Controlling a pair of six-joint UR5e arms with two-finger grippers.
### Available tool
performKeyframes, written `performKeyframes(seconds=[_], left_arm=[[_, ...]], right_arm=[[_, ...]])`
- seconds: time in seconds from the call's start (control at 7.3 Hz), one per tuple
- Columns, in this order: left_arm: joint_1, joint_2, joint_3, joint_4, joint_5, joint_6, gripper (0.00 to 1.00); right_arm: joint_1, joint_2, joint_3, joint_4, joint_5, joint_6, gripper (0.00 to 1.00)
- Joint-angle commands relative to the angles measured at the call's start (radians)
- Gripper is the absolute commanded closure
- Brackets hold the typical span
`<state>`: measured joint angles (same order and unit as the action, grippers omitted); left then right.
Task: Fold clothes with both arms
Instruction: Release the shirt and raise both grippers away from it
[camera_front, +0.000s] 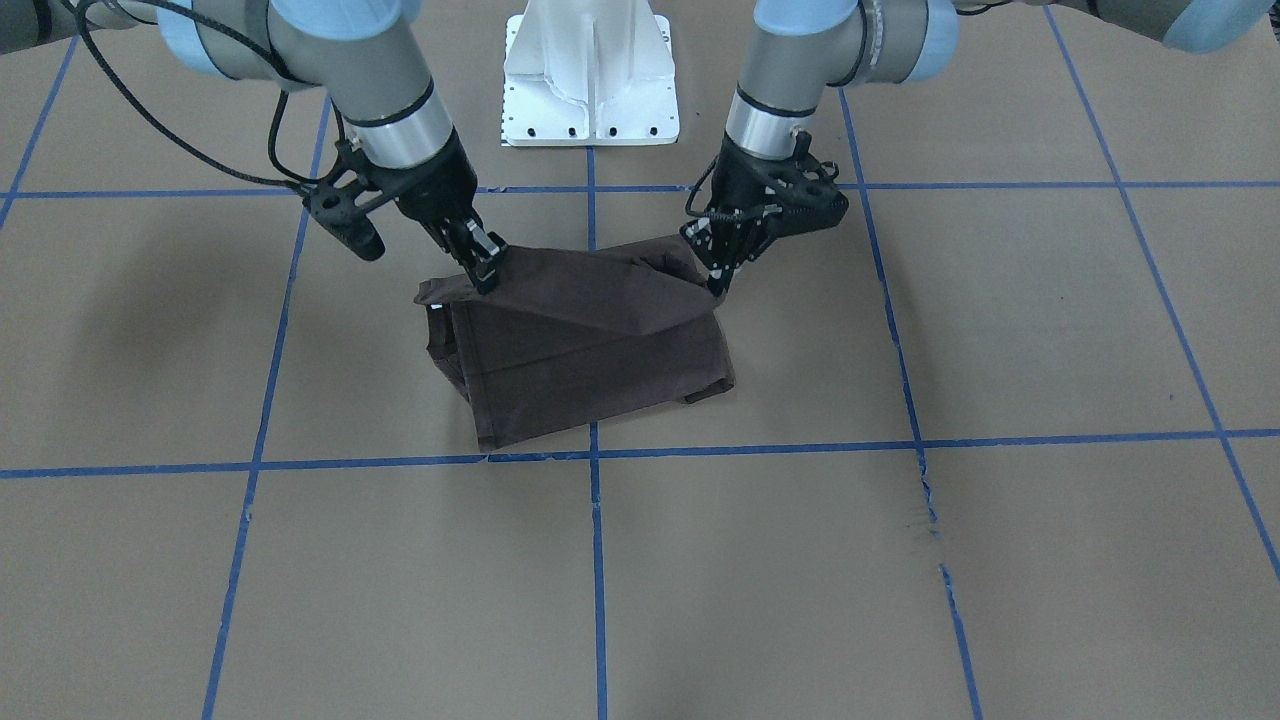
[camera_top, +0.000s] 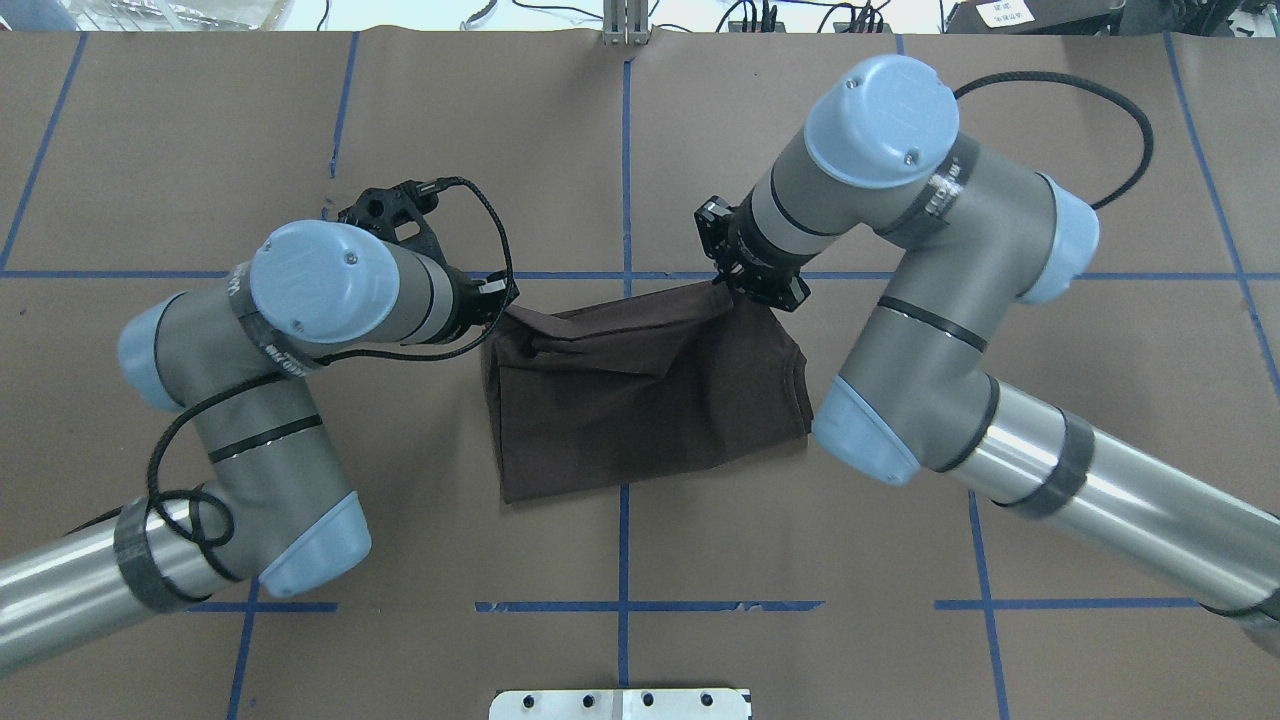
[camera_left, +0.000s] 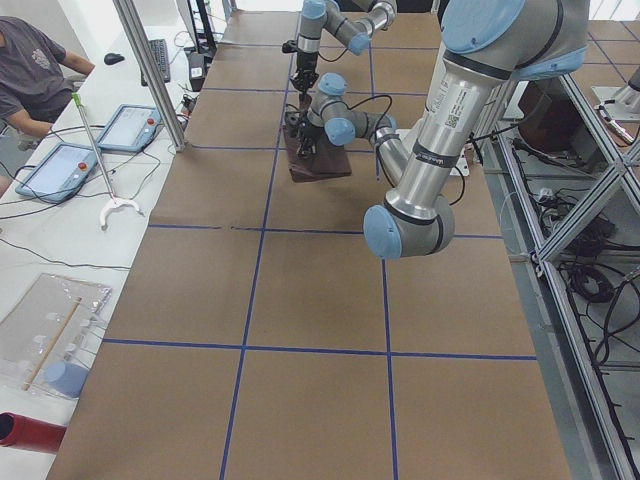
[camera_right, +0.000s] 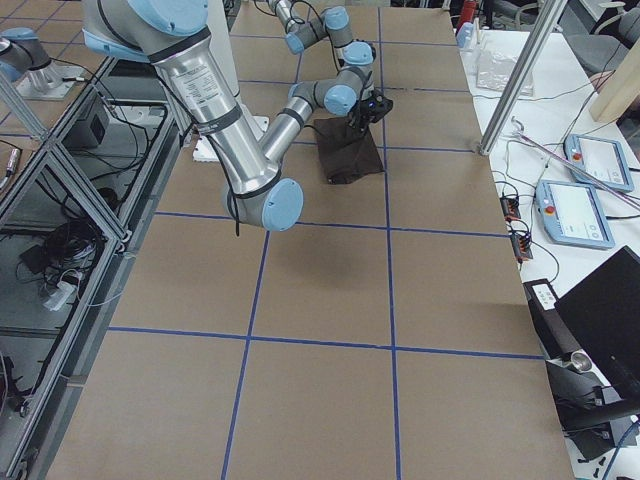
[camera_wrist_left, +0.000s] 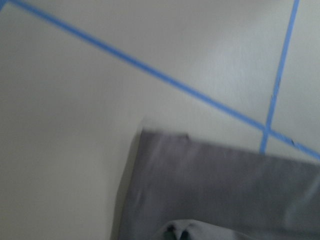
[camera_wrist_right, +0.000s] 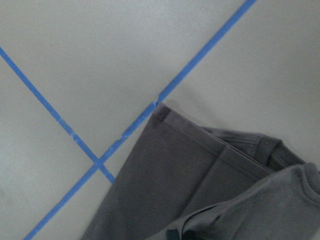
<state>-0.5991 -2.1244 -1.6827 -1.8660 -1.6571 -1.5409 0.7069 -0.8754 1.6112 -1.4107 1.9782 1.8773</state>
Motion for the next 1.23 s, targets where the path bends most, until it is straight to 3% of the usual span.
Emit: performKeyframes(seconds=[0.0, 0.14, 0.41, 0.82, 1.1], left_arm=[[-0.129, -0.048, 0.196, -0.143, 0.000, 0.174, 0.01], [-0.149, -0.048, 0.190, -0.142, -0.007, 0.200, 0.00], [-0.151, -0.037, 0.144, -0.144, -0.012, 0.200, 0.00], [-0.097, -0.039, 0.055, -0.176, -0.082, -0.049, 0.00], [-0.047, -0.025, 0.104, -0.165, -0.089, -0.111, 0.00]], right_arm=[[0.078, 0.172, -0.429, 0.250, 0.030, -0.163, 0.00], [0.123, 0.194, -0.469, 0.253, 0.057, -0.267, 0.00], [0.151, 0.178, -0.459, 0.253, 0.097, -0.286, 0.00], [0.177, 0.096, -0.363, 0.256, 0.126, -0.287, 0.00], [0.177, 0.055, -0.321, 0.262, 0.126, -0.287, 0.00]])
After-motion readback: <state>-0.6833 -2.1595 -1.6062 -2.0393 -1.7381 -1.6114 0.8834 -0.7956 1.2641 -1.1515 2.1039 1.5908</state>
